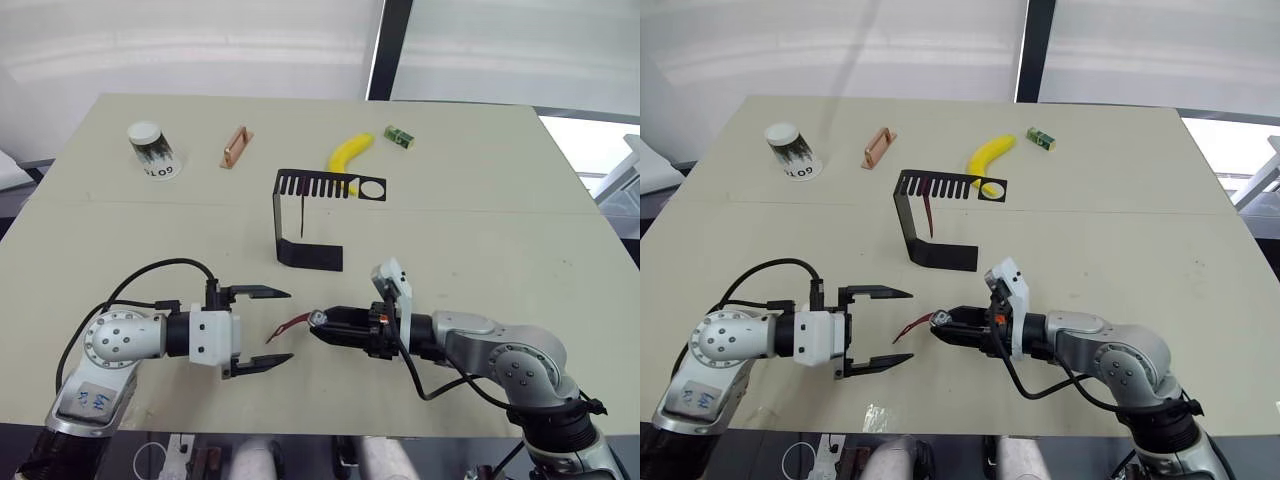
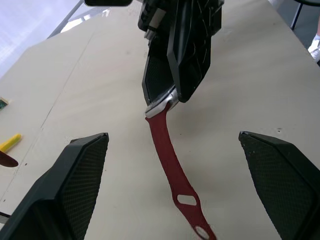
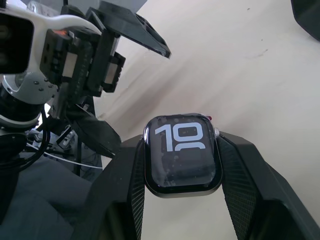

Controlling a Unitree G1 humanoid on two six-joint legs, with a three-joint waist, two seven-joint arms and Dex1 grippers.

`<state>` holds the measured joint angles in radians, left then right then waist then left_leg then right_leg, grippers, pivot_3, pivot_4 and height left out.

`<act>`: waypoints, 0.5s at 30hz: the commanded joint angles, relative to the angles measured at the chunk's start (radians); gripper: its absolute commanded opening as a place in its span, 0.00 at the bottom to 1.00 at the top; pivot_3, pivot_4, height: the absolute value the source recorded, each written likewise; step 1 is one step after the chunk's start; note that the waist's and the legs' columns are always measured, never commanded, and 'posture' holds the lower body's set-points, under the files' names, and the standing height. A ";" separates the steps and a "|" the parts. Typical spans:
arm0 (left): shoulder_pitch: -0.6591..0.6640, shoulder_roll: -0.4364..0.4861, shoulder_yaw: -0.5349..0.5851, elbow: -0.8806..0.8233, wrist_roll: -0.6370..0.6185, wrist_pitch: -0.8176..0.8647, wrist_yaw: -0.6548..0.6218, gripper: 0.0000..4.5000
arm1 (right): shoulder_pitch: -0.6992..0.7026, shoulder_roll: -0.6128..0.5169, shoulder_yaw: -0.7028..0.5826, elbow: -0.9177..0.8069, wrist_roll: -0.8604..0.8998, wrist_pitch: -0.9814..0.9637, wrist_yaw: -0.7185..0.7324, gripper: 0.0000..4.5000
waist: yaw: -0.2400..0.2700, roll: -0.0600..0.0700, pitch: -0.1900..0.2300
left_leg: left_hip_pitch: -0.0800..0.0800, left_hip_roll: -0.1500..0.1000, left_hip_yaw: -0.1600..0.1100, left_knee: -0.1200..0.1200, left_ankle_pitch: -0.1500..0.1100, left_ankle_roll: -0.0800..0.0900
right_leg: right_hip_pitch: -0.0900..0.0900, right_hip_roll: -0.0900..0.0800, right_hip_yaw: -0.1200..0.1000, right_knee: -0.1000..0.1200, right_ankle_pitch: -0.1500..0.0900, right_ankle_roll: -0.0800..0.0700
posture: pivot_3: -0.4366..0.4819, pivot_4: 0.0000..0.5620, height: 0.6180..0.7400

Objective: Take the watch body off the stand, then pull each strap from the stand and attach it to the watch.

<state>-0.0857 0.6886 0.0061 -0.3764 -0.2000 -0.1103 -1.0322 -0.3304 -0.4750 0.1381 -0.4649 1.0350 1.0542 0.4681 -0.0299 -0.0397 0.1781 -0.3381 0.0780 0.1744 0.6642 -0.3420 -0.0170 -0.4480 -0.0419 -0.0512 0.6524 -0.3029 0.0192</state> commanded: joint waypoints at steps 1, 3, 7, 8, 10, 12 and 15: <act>-0.016 -0.009 -0.029 -0.013 0.016 0.004 0.034 0.81 | -0.010 0.015 -0.027 -0.045 0.051 0.026 -0.014 0.36 | 0.000 0.000 0.000 | 0.000 0.000 0.000 0.000 0.000 0.000 | 0.000 0.000 0.000 0.000 0.000 0.000 | 0.48 0.27 0.91; -0.020 -0.019 -0.047 -0.014 0.022 0.011 0.048 0.61 | -0.014 0.022 -0.031 -0.046 0.064 0.040 -0.023 0.36 | -0.001 0.000 0.000 | 0.000 0.000 0.000 0.000 0.000 0.000 | 0.000 0.000 0.000 0.000 0.000 0.000 | 0.48 0.27 0.91; -0.023 -0.030 -0.062 -0.018 0.046 0.013 0.081 0.47 | -0.019 0.029 -0.039 -0.047 0.081 0.059 -0.036 0.36 | -0.001 0.000 0.000 | 0.000 0.000 0.000 0.000 0.000 0.000 | 0.000 0.000 0.000 0.000 0.000 0.000 | 0.48 0.27 0.91; -0.020 -0.029 -0.066 -0.020 0.045 0.015 0.081 0.47 | -0.018 0.029 -0.042 -0.049 0.085 0.063 -0.039 0.36 | -0.001 0.000 0.000 | 0.000 0.000 0.000 0.000 0.000 0.000 | 0.000 0.000 0.000 0.000 0.000 0.000 | 0.48 0.27 0.91; -0.018 -0.026 -0.072 -0.020 0.050 0.011 0.084 0.47 | -0.018 0.032 -0.046 -0.049 0.094 0.069 -0.047 0.36 | -0.001 0.000 0.000 | 0.000 0.000 0.000 0.000 0.000 0.000 | 0.000 0.000 0.000 0.000 0.000 0.000 | 0.48 0.27 0.91; -0.019 -0.026 -0.076 -0.019 0.056 0.011 0.090 0.47 | -0.017 0.034 -0.050 -0.050 0.102 0.073 -0.054 0.36 | -0.001 0.000 0.000 | 0.000 0.000 0.000 0.000 0.000 0.000 | 0.000 0.000 0.000 0.000 0.000 0.000 | 0.48 0.27 0.91; -0.022 -0.027 -0.079 -0.016 0.062 0.009 0.098 0.47 | -0.017 0.039 -0.055 -0.050 0.111 0.077 -0.065 0.36 | -0.001 0.000 0.000 | 0.000 0.000 0.000 0.000 0.000 0.000 | 0.000 0.000 0.000 0.000 0.000 0.000 | 0.48 0.27 0.91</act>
<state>-0.1057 0.6620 -0.0663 -0.3750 -0.1435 -0.0920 -0.9489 -0.3380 -0.4418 0.1083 -0.4694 1.1181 1.1340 0.4130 -0.0313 -0.0397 0.1781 -0.3382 0.0781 0.1744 0.6642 -0.3420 -0.0170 -0.4480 -0.0418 -0.0512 0.6524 -0.3029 0.0192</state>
